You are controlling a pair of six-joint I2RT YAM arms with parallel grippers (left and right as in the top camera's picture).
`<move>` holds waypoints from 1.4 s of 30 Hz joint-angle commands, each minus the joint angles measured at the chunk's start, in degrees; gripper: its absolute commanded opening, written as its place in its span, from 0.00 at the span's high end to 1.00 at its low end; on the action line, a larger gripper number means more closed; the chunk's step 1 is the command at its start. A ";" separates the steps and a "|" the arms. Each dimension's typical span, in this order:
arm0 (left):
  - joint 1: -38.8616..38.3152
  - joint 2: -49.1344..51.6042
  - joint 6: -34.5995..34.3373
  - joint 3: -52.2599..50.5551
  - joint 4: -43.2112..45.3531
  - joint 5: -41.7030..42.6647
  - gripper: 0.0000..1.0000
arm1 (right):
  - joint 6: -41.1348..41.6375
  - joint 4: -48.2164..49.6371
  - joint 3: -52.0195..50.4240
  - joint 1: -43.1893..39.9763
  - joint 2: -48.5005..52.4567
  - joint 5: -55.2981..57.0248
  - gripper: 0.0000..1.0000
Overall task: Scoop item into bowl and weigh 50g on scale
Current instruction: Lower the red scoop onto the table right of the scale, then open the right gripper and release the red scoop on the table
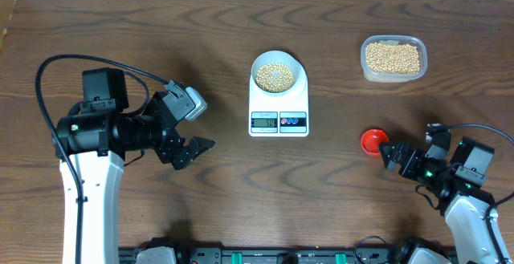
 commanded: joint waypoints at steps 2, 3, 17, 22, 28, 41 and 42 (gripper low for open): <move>-0.07 -0.37 0.74 1.53 -0.17 0.92 0.07 | -6.58 2.43 -0.17 -0.11 -0.28 4.81 0.01; -0.07 -0.37 0.74 1.51 -0.17 0.92 0.07 | -6.56 3.17 -0.17 -0.11 -0.28 5.75 0.01; -0.07 -0.37 0.74 1.53 -0.17 0.92 0.07 | -8.31 4.11 -0.17 14.12 -0.26 14.95 0.01; -0.07 -0.37 0.74 1.51 -0.17 0.92 0.07 | -8.26 2.49 -0.17 17.42 -0.17 35.43 0.01; -0.07 -0.37 0.74 1.53 -0.17 0.92 0.07 | -8.31 3.72 -0.17 17.77 -0.17 32.68 0.01; -0.07 -0.37 0.74 1.51 -0.17 0.92 0.07 | -0.94 -0.66 -0.13 18.86 -0.20 12.87 0.01; -0.07 -0.37 0.74 1.51 -0.17 0.92 0.07 | -0.94 0.52 -0.15 18.86 -0.20 8.11 0.01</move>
